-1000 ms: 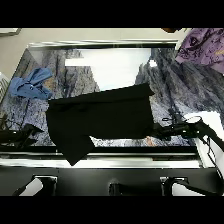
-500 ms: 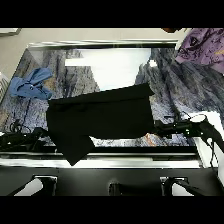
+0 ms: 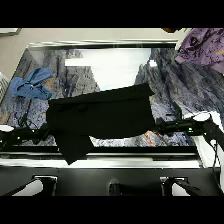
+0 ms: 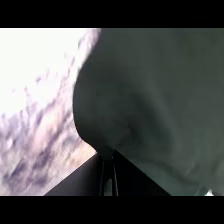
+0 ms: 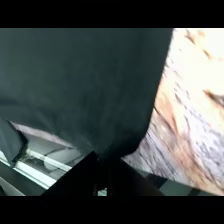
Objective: Fold the clothes and pants, and hang the long-sleeved shirts on hangers.
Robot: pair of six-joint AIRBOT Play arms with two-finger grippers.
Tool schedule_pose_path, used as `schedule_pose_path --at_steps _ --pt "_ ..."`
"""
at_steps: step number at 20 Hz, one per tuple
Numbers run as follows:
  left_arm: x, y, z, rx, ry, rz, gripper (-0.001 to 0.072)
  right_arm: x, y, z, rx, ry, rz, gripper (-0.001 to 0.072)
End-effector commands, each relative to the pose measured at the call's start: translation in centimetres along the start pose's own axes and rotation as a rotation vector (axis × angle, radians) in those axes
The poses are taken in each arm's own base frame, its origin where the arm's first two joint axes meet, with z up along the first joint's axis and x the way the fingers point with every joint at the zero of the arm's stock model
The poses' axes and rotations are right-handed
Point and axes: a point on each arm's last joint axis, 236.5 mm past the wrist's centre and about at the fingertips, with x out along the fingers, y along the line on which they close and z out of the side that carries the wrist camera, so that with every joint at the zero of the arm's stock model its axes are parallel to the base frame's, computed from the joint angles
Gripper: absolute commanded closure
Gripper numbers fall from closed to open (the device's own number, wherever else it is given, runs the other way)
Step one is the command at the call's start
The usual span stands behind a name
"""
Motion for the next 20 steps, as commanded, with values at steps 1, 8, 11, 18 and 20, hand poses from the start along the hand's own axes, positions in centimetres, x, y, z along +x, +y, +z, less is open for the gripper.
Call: schedule_pose_path --at_steps 1,8,11,18,20 --pt "-2.0 -4.7 2.9 0.129 -0.073 -0.042 0.0691 -2.6 2.6 3.3 -0.087 -0.090 0.004 0.0682" --pt "-20.9 -26.3 12.4 0.565 -0.573 -0.173 0.0692 -19.4 17.1 14.9 -0.448 -0.574 -0.024 0.0683" --pt "-34.4 -33.4 11.1 0.716 -0.848 -0.197 0.0692 -30.3 25.6 14.7 -0.627 -0.847 -0.069 0.0683" --pt "-52.9 -32.5 -0.7 0.711 -1.278 -0.110 0.0692 -46.8 35.5 0.0 -0.823 -1.345 -0.153 0.0682" --pt "-54.4 -30.0 -3.2 0.633 -1.332 -0.093 0.0691 -49.1 35.6 -3.6 -0.819 -1.433 -0.189 0.0682"
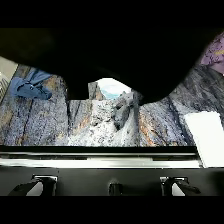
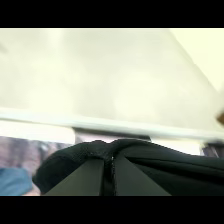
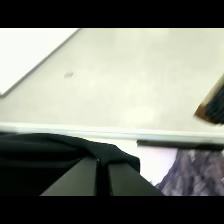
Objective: Fold the clothes and pants, and hang the long-sleeved shirts on hangers.
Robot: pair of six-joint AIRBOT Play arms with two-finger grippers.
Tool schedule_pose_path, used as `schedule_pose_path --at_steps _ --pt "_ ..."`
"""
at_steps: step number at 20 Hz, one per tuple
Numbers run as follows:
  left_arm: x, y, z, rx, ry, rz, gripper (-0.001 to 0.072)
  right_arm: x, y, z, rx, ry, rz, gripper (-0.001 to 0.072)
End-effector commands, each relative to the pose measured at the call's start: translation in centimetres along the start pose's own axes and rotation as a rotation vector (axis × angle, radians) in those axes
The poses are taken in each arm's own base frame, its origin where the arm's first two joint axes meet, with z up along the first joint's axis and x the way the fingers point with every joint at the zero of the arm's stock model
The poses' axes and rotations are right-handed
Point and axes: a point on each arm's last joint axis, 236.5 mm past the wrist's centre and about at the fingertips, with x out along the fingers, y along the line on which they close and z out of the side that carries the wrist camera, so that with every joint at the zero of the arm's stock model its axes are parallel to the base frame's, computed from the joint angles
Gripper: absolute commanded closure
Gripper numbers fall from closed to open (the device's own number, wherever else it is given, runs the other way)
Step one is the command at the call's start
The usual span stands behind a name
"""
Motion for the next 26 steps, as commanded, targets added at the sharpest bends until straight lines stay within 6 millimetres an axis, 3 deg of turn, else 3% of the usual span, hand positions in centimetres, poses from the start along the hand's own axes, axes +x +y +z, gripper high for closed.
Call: schedule_pose_path --at_steps 1,3,4,7,9,11,16,20,23,26 --pt "-7.4 1.8 1.5 -0.057 -0.111 0.149 0.0691 -7.5 1.1 4.1 -0.063 -0.154 -0.115 0.0682" --pt "-8.5 2.4 1.2 -0.085 -0.123 0.181 0.0692 -8.5 1.1 4.2 -0.077 -0.157 -0.138 0.0682" --pt "-8.3 2.6 0.9 -0.104 -0.114 0.183 0.0691 -8.1 0.8 3.6 -0.073 -0.134 -0.141 0.0682" --pt "-4.7 3.8 -2.0 -0.136 0.016 0.204 0.0691 -3.6 -1.6 -0.3 0.021 0.015 -0.141 0.0682" --pt "-0.1 4.5 -6.8 -0.102 0.219 0.183 0.0691 1.0 -3.9 -5.2 0.107 0.189 -0.137 0.0682" --pt "5.3 5.1 -13.2 -0.088 0.448 0.128 0.0691 6.0 -6.2 -11.4 0.184 0.395 -0.116 0.0682" --pt "18.0 9.1 -29.7 -0.114 0.848 0.086 0.0691 16.6 -12.7 -30.2 0.384 0.864 -0.112 0.0682" --pt "25.0 10.2 -43.0 -0.125 1.045 0.064 0.0690 22.4 -14.0 -44.1 0.455 1.073 -0.106 0.0682" --pt "28.4 10.7 -49.5 -0.111 1.073 0.058 0.0690 25.5 -14.8 -50.5 0.430 1.091 -0.151 0.0682" --pt "30.2 11.6 -51.8 -0.116 1.046 0.073 0.0690 26.9 -14.7 -52.7 0.397 1.083 -0.171 0.0682"
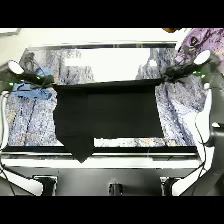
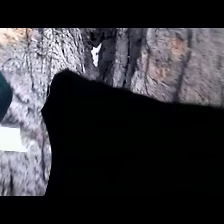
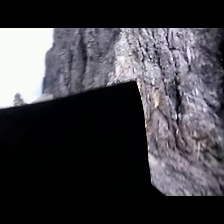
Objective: Fold the clothes and pants, and hang the long-sleeved shirts on hangers.
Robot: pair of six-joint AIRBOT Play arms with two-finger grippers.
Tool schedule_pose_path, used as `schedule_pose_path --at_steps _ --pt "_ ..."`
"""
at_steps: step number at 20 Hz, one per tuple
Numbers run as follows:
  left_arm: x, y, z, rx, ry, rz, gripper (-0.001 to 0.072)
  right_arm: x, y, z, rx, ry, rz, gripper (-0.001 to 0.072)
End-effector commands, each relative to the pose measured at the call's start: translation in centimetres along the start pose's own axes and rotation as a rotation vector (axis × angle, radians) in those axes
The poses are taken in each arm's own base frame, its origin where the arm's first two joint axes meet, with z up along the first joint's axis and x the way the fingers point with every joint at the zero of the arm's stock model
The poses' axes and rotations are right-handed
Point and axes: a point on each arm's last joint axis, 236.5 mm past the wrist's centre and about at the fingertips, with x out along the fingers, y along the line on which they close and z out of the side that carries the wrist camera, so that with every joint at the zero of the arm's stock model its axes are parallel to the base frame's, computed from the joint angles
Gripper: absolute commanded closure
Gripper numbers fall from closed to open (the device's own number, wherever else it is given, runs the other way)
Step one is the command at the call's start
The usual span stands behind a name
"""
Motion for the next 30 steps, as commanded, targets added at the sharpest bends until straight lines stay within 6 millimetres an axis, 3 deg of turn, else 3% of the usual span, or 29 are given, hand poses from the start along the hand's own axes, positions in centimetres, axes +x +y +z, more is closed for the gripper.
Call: schedule_pose_path --at_steps 1,4,11,14,22,23,24,25,26,27,30 --pt "4.7 0.6 0.1 -0.006 -0.008 -0.002 0.0690 4.4 -0.3 -0.3 -0.011 0.009 -0.030 0.0682" --pt "4.6 0.6 -1.1 -0.006 0.043 -0.004 0.0689 4.3 -0.8 -2.3 -0.005 0.091 -0.052 0.0682" --pt "3.5 0.3 -7.5 -0.008 0.316 -0.016 0.0690 4.1 -2.6 -9.5 0.041 0.406 -0.116 0.0682" --pt "3.3 0.4 -8.3 -0.007 0.351 -0.014 0.0690 4.9 -3.2 -11.7 0.077 0.502 -0.128 0.0682" --pt "4.1 0.6 -9.7 -0.015 0.411 -0.015 0.0682 6.6 -3.4 -14.8 0.044 0.617 -0.221 0.0681" --pt "4.1 0.6 -9.6 -0.015 0.407 -0.015 0.0592 6.6 -3.4 -14.9 0.043 0.621 -0.222 0.0666" --pt "4.1 0.6 -9.6 -0.021 0.406 -0.014 0.0373 6.4 -3.2 -15.0 0.051 0.624 -0.217 0.0568" --pt "3.8 0.7 -9.4 -0.034 0.399 -0.011 0.0094 5.9 -3.2 -15.0 0.053 0.631 -0.219 0.0439" --pt "3.4 0.8 -9.0 -0.047 0.388 -0.007 0.0015 5.2 -3.0 -14.9 0.046 0.629 -0.217 0.0254" --pt "2.6 1.1 -8.7 -0.054 0.376 -0.005 0.0015 4.2 -2.8 -14.5 0.023 0.622 -0.211 0.0165" --pt "-1.8 3.3 -7.4 -0.099 0.331 0.033 0.0016 -0.6 -3.2 -11.6 0.012 0.505 -0.194 0.0164"
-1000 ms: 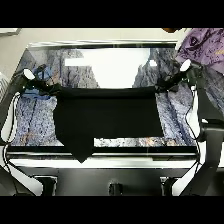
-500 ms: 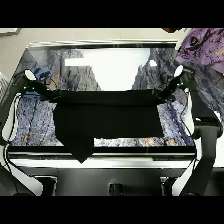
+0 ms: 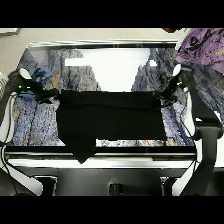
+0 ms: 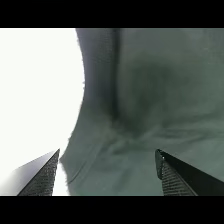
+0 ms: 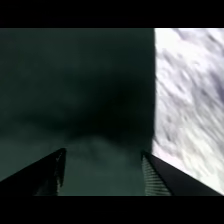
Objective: Fold the clothes and pants, and hang the long-sleeved shirts on hangers.
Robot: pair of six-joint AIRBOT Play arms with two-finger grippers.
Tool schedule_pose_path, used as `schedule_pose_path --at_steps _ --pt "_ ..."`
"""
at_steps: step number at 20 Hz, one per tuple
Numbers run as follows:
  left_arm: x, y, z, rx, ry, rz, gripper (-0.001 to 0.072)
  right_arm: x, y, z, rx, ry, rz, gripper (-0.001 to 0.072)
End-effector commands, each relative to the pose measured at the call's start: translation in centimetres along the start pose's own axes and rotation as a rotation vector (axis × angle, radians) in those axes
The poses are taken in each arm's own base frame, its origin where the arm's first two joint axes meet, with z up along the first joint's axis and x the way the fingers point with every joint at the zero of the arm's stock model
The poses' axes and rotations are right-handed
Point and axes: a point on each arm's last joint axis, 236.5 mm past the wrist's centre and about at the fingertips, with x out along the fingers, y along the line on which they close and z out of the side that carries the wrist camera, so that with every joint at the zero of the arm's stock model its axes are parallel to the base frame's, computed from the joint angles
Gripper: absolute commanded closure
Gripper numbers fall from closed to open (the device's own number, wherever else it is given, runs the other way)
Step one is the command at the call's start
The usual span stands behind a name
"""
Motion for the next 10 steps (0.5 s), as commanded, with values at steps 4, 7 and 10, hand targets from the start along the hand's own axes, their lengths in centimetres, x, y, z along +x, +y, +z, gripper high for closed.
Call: schedule_pose_path --at_steps 4,7,10 --pt "-9.0 5.6 -2.8 -0.146 -0.097 0.046 0.0030 -10.2 -4.2 -0.8 0.067 -0.202 0.147 0.0164" --pt "-9.1 5.4 -8.5 -0.232 -0.072 -0.092 0.0030 -12.5 -6.0 -1.6 0.092 -0.256 0.262 0.0171" --pt "-5.7 3.5 -16.3 -0.359 -0.033 -0.227 0.0030 -11.5 -7.0 -4.0 0.140 -0.242 0.397 0.0171"
